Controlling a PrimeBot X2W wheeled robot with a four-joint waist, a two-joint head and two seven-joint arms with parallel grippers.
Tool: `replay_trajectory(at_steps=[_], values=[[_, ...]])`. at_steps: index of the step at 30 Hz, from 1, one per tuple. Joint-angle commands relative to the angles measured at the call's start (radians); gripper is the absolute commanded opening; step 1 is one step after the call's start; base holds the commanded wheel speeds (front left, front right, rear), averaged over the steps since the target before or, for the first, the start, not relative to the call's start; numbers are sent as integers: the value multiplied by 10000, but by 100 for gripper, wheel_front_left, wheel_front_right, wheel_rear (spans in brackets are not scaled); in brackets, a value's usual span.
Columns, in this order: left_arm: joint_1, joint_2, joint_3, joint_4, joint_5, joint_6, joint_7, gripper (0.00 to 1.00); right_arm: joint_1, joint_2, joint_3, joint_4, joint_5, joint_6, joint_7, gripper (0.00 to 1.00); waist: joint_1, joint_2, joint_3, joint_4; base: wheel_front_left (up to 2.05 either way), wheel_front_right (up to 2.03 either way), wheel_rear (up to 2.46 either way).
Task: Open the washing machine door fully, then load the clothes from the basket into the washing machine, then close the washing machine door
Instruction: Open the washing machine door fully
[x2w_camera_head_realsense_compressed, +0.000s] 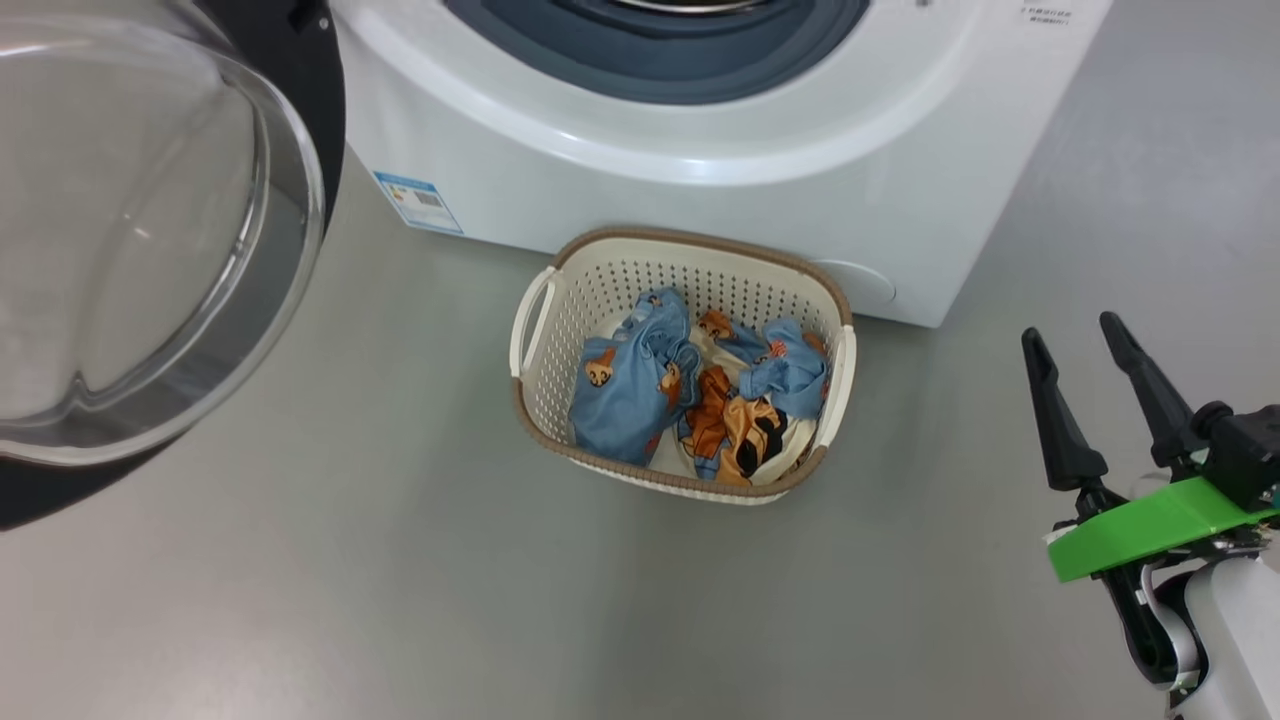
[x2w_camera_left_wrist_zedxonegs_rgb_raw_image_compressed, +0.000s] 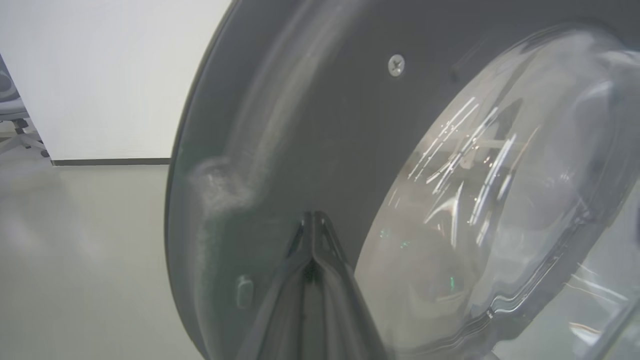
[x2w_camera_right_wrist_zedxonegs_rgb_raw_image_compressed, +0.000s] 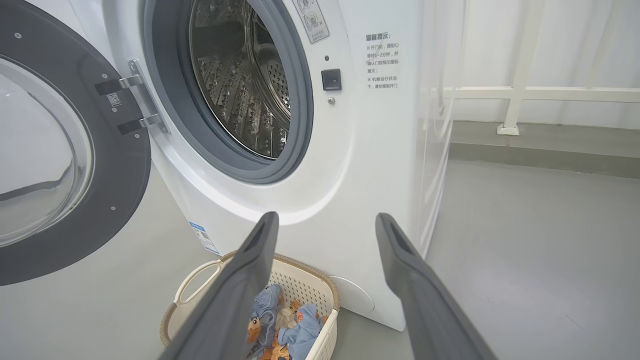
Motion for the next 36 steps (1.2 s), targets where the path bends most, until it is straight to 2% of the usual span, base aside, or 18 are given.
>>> replay_trajectory(at_steps=[1, 8, 9, 10, 12, 14, 19, 25, 36], values=[[484, 568, 66, -417, 163, -145, -51, 0, 167, -34, 158, -173, -5, 56, -122, 100, 0, 0, -324, -20, 0, 0, 0], [1323, 242, -339, -1077, 273, -430, -51, 0, 501, 79, 69, -160, 26, 56, -122, 100, 0, 0, -878, 50, 0, 0, 0], [1543, 163, -442, -1296, 230, -473, -51, 8, 580, 105, 46, -161, 40, 56, -122, 100, 0, 0, -1013, 63, 0, 0, 0], [1656, 119, -517, -1413, 182, -494, -51, 12, 622, 123, 36, -160, 47, 56, -122, 100, 0, 0, -1092, 68, 0, 0, 0], [1906, 55, -733, -1635, 109, -521, -51, 35, 707, 160, 15, -158, 62, 56, -122, 100, 0, 0, -1240, 68, 0, 0, 0], [2172, -38, -1160, -1908, -90, -534, -51, 47, 796, 200, -7, -164, 78, 56, -122, 100, 0, 0, -1395, 53, 0, 0, 0], [2965, -25, -2322, -2719, -1005, -539, -51, 98, 1033, 273, -44, -212, 107, 56, -122, 100, 0, 0, -1704, -70, 0, 0, 0], [3743, -129, -3161, -3653, -1588, -541, -51, 100, 1127, 354, -107, -248, 115, 56, -122, 100, 0, 0, -1885, -361, 0, 0, 0], [4393, -539, -4523, -4644, -1848, -542, -51, 100, 1180, 516, -227, -312, 106, 56, -122, 100, 0, 0, -1860, -1199, 0, 0, 0]])
